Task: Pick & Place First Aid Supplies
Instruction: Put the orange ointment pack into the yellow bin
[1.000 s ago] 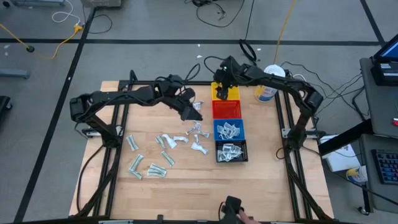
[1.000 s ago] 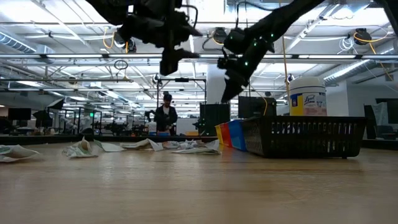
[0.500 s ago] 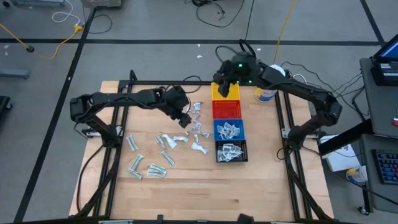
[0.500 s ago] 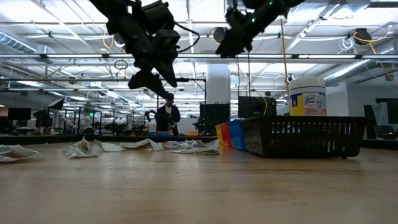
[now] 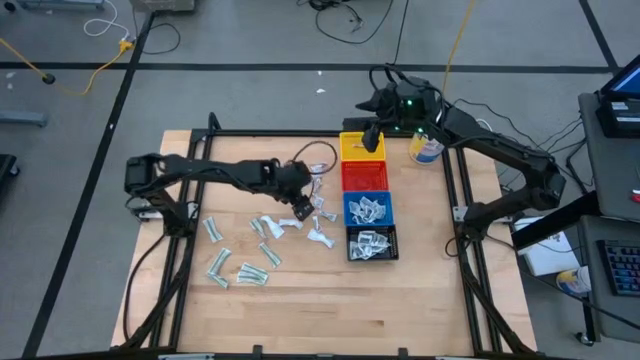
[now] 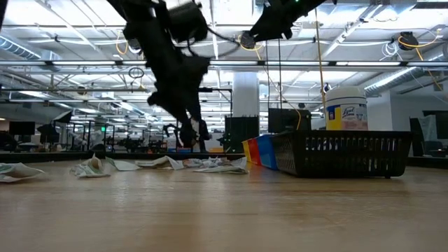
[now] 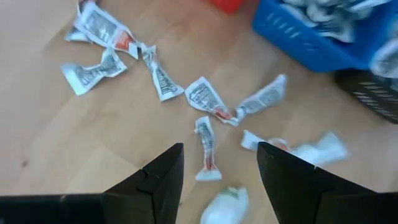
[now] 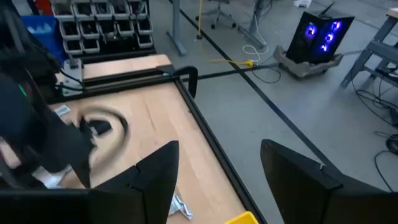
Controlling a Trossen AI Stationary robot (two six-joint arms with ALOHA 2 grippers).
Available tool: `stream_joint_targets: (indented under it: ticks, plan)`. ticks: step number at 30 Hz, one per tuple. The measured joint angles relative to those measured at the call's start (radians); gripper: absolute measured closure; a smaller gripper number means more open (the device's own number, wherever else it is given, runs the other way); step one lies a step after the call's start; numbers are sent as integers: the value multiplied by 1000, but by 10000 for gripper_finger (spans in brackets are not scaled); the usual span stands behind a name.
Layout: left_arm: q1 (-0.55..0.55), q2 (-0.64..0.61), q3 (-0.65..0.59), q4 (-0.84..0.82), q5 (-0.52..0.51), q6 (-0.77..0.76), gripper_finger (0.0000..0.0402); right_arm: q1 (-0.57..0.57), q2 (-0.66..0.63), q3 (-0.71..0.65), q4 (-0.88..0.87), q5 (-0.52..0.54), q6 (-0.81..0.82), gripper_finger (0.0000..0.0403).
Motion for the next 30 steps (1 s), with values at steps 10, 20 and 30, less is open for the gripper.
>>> stream_joint_targets:
  ticks: [10, 20, 30]
  plan:
    - [-37, 181, -1, 56, -53, -55, 192, 46, -1, 0, 4, 0, -7, 179]
    - [-73, 258, 4, 41, -80, -55, 219, 60, -1, 0, 27, 0, -33, 179]
    - [-55, 224, -2, 23, 2, -55, 391, 60, -1, 0, 62, 1, -33, 186]
